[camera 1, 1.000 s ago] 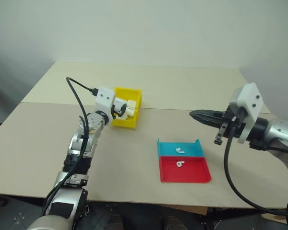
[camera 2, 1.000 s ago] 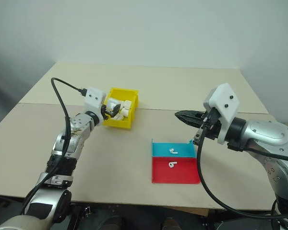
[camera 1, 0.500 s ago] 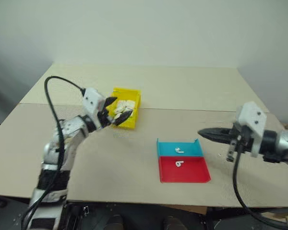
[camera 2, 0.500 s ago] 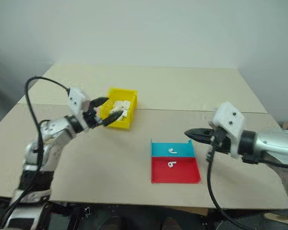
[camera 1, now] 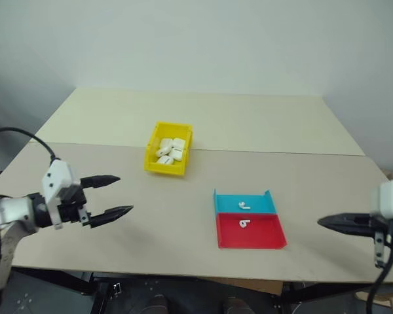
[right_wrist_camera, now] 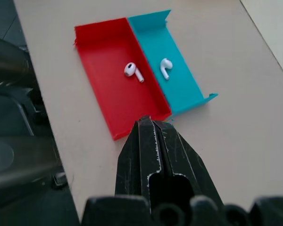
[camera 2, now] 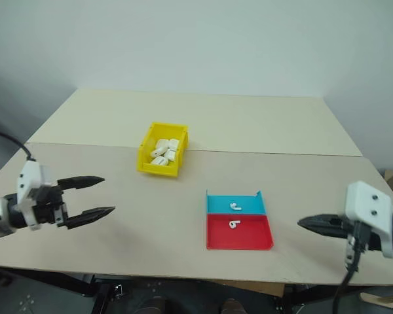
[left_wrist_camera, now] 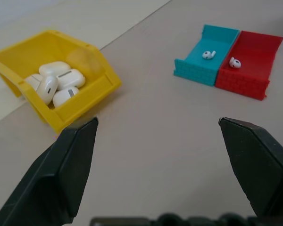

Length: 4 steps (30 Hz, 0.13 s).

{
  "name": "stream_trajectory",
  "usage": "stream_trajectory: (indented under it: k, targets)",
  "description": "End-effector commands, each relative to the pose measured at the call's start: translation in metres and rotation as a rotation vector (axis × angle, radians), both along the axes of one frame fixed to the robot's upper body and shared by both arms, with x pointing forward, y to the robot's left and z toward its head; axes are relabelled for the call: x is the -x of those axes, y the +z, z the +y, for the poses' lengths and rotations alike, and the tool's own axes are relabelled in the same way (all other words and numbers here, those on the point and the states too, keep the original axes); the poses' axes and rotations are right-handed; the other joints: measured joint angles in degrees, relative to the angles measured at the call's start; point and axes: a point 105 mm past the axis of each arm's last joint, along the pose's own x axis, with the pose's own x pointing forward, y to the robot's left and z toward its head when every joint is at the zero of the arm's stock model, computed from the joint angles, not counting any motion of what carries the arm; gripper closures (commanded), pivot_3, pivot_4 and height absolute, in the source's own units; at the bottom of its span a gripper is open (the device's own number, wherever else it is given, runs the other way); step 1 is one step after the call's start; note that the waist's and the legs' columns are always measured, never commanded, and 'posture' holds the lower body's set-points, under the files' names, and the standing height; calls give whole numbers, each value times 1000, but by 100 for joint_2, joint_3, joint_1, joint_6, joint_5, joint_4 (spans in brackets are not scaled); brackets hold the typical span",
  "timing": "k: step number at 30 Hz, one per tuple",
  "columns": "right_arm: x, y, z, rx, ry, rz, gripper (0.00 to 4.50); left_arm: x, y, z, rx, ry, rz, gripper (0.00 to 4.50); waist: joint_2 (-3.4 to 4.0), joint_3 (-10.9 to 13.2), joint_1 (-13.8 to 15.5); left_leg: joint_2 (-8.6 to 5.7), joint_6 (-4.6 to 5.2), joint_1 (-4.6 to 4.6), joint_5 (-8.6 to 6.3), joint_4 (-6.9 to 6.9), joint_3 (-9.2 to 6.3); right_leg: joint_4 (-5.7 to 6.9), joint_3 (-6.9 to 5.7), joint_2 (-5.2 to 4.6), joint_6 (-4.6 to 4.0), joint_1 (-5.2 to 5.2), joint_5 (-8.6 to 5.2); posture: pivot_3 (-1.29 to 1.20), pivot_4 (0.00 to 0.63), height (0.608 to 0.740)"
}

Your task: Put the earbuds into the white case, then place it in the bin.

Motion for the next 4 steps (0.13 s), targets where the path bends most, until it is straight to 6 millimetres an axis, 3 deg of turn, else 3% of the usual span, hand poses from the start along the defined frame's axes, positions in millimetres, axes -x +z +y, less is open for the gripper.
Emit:
stream_trajectory:
  k: [1,4]
  targets:
    - [3,9,-8,57,31,-54,4500,14,15,2,-27,-6,-51,37,0,0,-14,0,0,0,0,0,2,0,1,-1,0,-1,0,0,150,740]
    - [-2,8,-11,64,30,-53,4500,19,16,5,-34,11,-53,37,0,0,-36,3,0,13,0,-2,7,1,6,1,-4,3,-1,0,150,740]
